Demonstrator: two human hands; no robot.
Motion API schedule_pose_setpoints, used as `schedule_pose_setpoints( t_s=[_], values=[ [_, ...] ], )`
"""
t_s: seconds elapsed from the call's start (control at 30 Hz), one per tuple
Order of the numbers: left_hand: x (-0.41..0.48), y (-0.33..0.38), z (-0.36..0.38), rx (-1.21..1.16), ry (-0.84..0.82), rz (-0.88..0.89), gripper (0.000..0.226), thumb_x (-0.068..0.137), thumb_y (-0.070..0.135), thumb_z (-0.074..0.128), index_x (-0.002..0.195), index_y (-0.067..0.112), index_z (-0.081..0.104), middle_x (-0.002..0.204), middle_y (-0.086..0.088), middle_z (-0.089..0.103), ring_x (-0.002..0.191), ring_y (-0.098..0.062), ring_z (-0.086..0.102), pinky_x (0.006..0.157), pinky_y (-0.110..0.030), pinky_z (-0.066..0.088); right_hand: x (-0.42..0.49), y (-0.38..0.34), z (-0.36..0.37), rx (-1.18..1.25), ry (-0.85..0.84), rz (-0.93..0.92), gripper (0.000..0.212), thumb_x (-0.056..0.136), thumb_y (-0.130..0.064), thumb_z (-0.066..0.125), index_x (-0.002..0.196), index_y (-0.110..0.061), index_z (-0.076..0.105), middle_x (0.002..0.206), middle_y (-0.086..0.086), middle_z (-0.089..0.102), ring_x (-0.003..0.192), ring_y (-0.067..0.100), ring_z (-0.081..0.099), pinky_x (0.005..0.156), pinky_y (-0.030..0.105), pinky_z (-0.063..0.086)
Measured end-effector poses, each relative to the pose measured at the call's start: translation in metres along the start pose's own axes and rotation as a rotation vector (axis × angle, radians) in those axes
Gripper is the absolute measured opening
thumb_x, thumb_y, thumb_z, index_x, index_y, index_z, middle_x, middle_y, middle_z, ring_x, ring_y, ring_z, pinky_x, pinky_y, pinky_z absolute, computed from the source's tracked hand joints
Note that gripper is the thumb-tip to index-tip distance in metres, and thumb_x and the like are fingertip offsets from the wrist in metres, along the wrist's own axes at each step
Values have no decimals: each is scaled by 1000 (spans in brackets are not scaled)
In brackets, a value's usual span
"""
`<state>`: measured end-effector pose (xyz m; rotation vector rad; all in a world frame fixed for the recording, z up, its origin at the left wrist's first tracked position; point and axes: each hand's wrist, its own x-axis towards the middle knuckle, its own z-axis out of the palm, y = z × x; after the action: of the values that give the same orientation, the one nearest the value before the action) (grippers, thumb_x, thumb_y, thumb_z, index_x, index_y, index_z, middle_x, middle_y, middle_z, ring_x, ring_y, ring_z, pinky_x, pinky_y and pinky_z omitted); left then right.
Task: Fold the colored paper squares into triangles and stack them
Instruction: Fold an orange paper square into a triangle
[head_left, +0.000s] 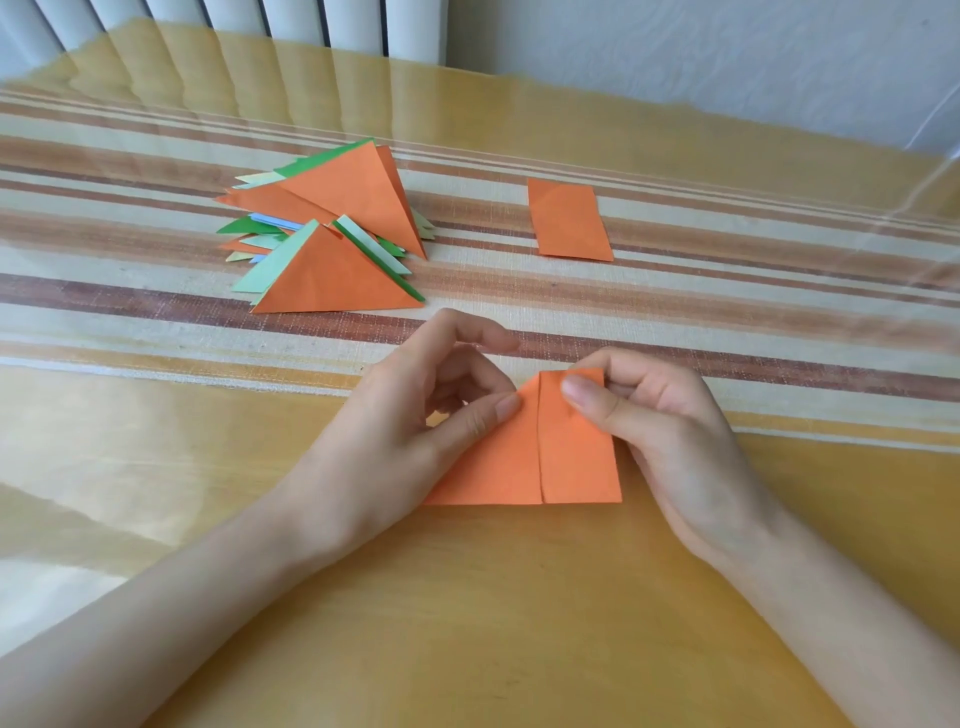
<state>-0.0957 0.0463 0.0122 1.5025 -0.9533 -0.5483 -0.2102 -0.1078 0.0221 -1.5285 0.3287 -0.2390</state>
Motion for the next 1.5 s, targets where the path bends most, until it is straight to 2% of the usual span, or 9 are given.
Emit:
schedule_pose_setpoints(
  t_s=[0.2,0.4,0.57,0.67,0.8,0.97,1.07,1.23,1.5],
  values=[
    [1,1,0,-48,-9,3,22,85,19,59,107,22,54,78,9,64,73,-7,56,69,-15,43,-2,1,2,-32,-17,-25,13,82,-23,62,83,-11,68,76,3,64,72,13,57,68,21,45],
    [4,-1,-3,-206,42,-40,22,82,15,59,103,15,54,72,8,62,68,-2,54,64,-11,42,3,4,1,-9,47,-43,18,78,-22,67,69,-7,63,73,9,60,73,20,51,76,33,39],
    [7,2,-11,-252,190,-67,21,82,15,68,99,14,57,70,10,62,66,0,54,62,-8,41,4,0,-9,-53,94,-80,13,80,-21,64,70,-13,68,69,-2,66,71,8,59,71,15,45],
    [6,4,-14,-235,232,-56,20,79,18,63,98,15,57,72,8,64,67,-2,56,63,-11,44,4,-2,-11,-163,164,-133,29,88,-33,53,76,-13,69,73,-7,67,74,-1,58,70,8,39],
    [3,4,-5,-172,157,-49,17,82,18,65,96,17,56,73,7,64,71,-5,57,66,-13,46,0,1,3,-227,70,-154,47,89,-47,54,81,-2,66,76,14,62,73,25,55,71,34,45],
    [-2,-3,-3,284,150,25,5,81,22,63,85,22,60,74,11,64,65,-2,56,62,-14,41,3,18,11,-669,327,-358,12,80,-24,67,72,-21,59,70,-22,52,74,5,48,72,12,36],
    [-3,-6,0,593,142,138,1,81,16,63,81,17,63,70,15,59,66,0,52,63,-3,35,4,24,13,-895,332,-495,6,80,-18,68,78,-13,67,74,-13,60,80,18,50,75,26,41],
    [-8,-18,-5,889,125,175,24,87,37,50,90,22,70,88,6,52,79,-17,47,69,-32,42,7,29,12,-1030,282,-554,7,82,-14,66,83,-10,71,77,-4,60,81,19,47,73,32,42],
    [-17,-14,-12,1043,104,223,33,93,41,45,99,30,75,92,3,61,76,-24,55,67,-31,36,5,30,11,-1105,211,-647,16,84,-7,68,95,-14,77,81,0,62,83,25,51,71,40,46]
  ],
)
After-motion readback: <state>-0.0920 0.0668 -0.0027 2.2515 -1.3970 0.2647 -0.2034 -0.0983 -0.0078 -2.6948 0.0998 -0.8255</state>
